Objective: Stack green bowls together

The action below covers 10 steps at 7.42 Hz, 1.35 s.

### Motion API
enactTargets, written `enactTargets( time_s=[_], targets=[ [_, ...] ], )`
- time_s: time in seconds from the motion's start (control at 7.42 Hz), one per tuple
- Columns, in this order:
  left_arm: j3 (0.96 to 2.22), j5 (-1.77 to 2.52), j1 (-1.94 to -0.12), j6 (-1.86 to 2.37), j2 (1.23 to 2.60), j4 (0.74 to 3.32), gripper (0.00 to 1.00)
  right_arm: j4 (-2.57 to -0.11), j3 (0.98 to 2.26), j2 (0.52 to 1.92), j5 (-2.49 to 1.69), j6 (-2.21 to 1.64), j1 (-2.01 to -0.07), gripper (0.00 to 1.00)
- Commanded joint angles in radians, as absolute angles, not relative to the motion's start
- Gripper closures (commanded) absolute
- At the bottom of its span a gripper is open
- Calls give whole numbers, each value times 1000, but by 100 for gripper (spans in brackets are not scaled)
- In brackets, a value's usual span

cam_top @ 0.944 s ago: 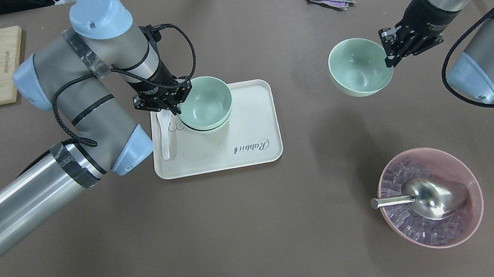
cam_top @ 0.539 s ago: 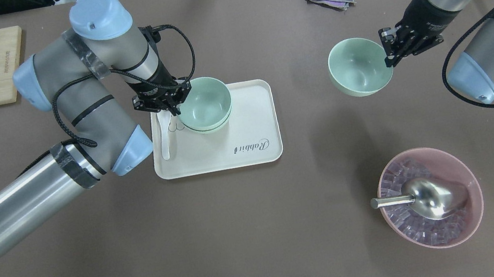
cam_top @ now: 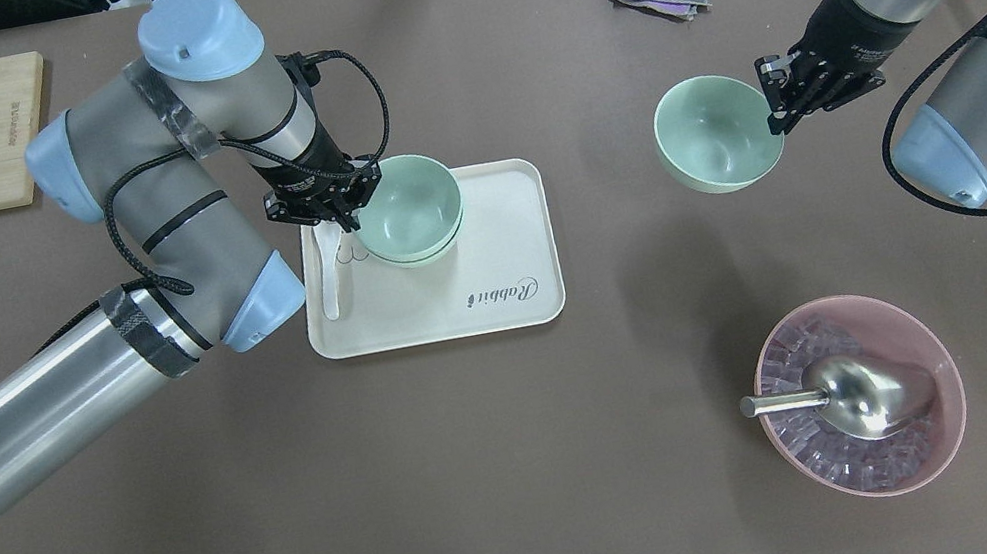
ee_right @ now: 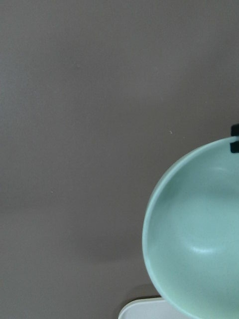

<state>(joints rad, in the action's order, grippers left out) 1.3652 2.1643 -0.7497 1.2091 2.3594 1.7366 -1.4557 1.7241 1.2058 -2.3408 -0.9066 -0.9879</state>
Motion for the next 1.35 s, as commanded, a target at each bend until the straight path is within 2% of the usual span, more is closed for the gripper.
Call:
enactTargets(
  time_s=[0.0, 0.13, 0.27, 0.4, 0.94, 1.21],
  targets=[
    [1364, 2141, -747, 1236, 2361, 1753, 89, -1456, 1723, 1206, -2341, -907, -986, 100],
    [1361, 2125, -739, 1258, 2358, 1764, 47, -1456, 1724, 1204, -2339, -907, -983, 100],
    [1362, 2115, -739, 1261, 2358, 1767, 36, -1456, 1724, 1203, -2341, -907, -983, 100],
    [1365, 2115, -739, 1256, 2358, 1769, 2, -1456, 1723, 1203, -2341, -907, -979, 100],
    [1387, 2128, -768, 1253, 2355, 1772, 2, -1456, 1724, 1193, -2344, -908, -976, 100],
    [1457, 2173, -813, 1209, 2283, 1764, 2, -1491, 1724, 1149, -2341, -951, -963, 100]
  ],
)
